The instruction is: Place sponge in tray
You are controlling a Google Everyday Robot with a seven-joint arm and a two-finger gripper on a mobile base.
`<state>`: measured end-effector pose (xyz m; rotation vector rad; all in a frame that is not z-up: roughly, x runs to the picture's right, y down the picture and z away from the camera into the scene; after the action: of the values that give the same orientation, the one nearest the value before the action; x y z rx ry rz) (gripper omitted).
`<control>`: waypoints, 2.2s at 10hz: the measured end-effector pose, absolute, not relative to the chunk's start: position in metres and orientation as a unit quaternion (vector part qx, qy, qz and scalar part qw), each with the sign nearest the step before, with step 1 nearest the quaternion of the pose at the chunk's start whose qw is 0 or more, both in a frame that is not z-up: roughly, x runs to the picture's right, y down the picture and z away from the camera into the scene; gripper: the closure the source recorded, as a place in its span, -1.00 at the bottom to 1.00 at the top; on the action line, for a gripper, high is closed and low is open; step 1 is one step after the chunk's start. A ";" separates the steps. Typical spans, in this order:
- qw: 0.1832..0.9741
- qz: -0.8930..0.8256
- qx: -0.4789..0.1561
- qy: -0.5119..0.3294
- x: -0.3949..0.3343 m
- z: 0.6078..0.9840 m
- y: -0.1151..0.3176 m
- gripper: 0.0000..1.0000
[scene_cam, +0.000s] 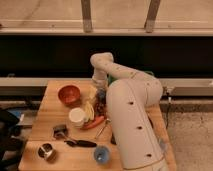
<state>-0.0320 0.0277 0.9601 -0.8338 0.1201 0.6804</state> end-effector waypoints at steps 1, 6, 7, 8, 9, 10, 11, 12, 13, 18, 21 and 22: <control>0.854 0.327 -0.401 0.058 -0.031 0.964 0.030 -0.41; 0.858 0.315 -0.401 0.053 -0.037 0.963 0.027 0.56; 0.860 0.313 -0.399 0.052 -0.037 0.960 0.025 0.75; 0.864 0.312 -0.394 0.047 -0.039 0.957 0.020 0.93; 0.866 0.311 -0.389 0.038 -0.042 0.951 0.012 1.00; 0.868 0.314 -0.383 0.027 -0.043 0.944 0.003 1.00; 0.870 0.321 -0.375 0.011 -0.042 0.934 -0.011 1.00; 0.872 0.326 -0.366 0.004 -0.040 0.927 -0.024 1.00; 0.873 0.332 -0.358 -0.001 -0.039 0.921 -0.034 1.00; 0.868 0.403 -0.276 0.085 0.045 0.890 -0.086 1.00; 0.846 0.453 -0.237 0.153 0.126 0.868 -0.089 1.00; 0.835 0.471 -0.226 0.172 0.150 0.861 -0.087 1.00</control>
<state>0.1496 -0.0872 0.8612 -0.4779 0.3638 0.9985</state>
